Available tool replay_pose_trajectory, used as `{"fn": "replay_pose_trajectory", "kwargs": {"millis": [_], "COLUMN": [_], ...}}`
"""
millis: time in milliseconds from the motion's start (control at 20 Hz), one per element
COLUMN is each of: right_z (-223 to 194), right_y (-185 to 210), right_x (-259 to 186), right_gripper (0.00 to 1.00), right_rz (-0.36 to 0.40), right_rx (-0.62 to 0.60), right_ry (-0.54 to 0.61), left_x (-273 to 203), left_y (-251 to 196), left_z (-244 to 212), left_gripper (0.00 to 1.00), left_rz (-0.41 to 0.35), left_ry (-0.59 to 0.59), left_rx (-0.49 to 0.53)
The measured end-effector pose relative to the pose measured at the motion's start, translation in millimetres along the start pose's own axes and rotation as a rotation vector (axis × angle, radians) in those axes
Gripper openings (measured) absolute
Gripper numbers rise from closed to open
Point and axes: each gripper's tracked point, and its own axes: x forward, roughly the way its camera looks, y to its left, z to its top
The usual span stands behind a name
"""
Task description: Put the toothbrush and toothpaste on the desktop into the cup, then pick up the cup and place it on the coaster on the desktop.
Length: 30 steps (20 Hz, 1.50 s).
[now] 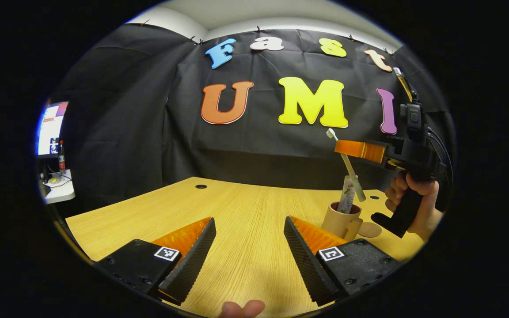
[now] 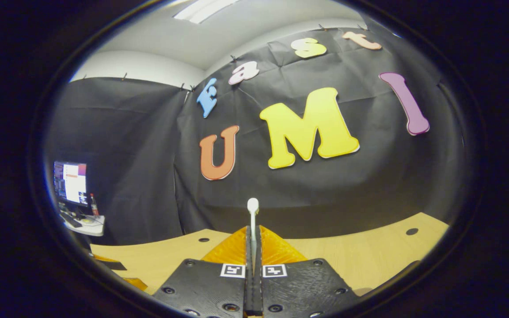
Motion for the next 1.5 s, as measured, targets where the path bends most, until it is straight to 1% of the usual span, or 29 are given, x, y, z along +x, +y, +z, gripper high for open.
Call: {"fn": "replay_pose_trajectory", "kwargs": {"millis": [200, 250, 300, 400, 500, 700, 850, 900, 950, 1050, 1100, 1150, 1200, 1250, 1300, 1350, 1400, 1450, 1500], "right_z": [-9.0, -6.5, -4.3, 1.9, 3.7, 4.9, -2.4, -3.4, -5.5, -8.4, -12.5, -16.2, -16.4, -13.8, -10.6, -7.3, -8.9, -12.2, -17.9], "right_y": [-5.1, -9.2, -12.6, -14.0, -16.5, -17.2, -22.8, -21.6, -24.7, -34.7, -38.5, -42.0, -45.5, -50.9, -58.4, -65.9, -75.5, -89.1, -100.8], "right_x": [-1.0, -1.6, -2.2, -3.0, -4.7, -7.3, -17.8, -23.5, -29.9, -41.3, -44.0, -48.7, -54.7, -62.6, -71.8, -80.7, -88.0, -95.7, -103.3], "right_gripper": [0.01, 0.0, 0.02, 0.0, 0.1, 0.09, 0.1, 0.11, 0.19, 0.29, 0.25, 0.25, 0.3, 0.3, 0.25, 0.3, 0.34, 0.35, 0.31], "right_rz": [-0.004, -0.016, -0.022, -0.018, -0.024, -0.02, -0.018, 0.008, 0.012, 0.011, 0.01, 0.013, 0.014, 0.009, -0.005, -0.016, -0.043, -0.09, -0.131], "right_rx": [-0.019, -0.022, -0.017, 0.003, 0.003, -0.008, -0.008, 0.001, 0.001, -0.02, -0.028, -0.024, -0.016, -0.006, 0.002, 0.012, 0.016, 0.015, 0.02], "right_ry": [0.027, 0.021, 0.013, -0.002, -0.007, -0.01, 0.03, 0.039, 0.047, 0.058, 0.073, 0.094, 0.109, 0.113, 0.11, 0.114, 0.125, 0.151, 0.18], "left_x": [3.4, 2.3, 1.5, 0.1, 0.3, -0.5, -0.9, -1.2, -1.9, -1.1, -1.4, -3.4, -5.9, -7.3, -8.8, -9.8, -11.1, -11.4, -13.1], "left_y": [0.1, -0.1, -1.2, -2.5, -4.2, -7.1, -10.5, -11.4, -12.6, -17.0, -20.9, -24.5, -27.1, -28.4, -29.9, -31.9, -35.2, -38.1, -41.9], "left_z": [-6.7, -8.9, -9.9, -8.6, -8.2, -8.1, -9.4, -9.5, -10.9, -13.9, -15.0, -13.6, -11.3, -8.7, -6.4, -4.7, -3.1, -1.8, -0.9], "left_gripper": [0.98, 0.98, 0.98, 0.98, 0.98, 0.98, 0.98, 0.98, 0.98, 0.98, 0.98, 0.98, 0.99, 0.99, 0.98, 0.98, 0.98, 0.98, 0.98], "left_rz": [-0.003, -0.009, -0.012, -0.016, -0.015, -0.024, -0.027, -0.026, -0.029, -0.035, -0.041, -0.048, -0.051, -0.052, -0.053, -0.055, -0.059, -0.065, -0.074], "left_ry": [0.025, 0.031, 0.035, 0.03, 0.028, 0.029, 0.033, 0.032, 0.035, 0.046, 0.052, 0.052, 0.044, 0.037, 0.03, 0.025, 0.023, 0.021, 0.022], "left_rx": [-0.015, -0.022, -0.025, -0.025, -0.019, -0.019, -0.024, -0.026, -0.03, -0.042, -0.049, -0.052, -0.049, -0.042, -0.035, -0.03, -0.028, -0.029, -0.033]}}
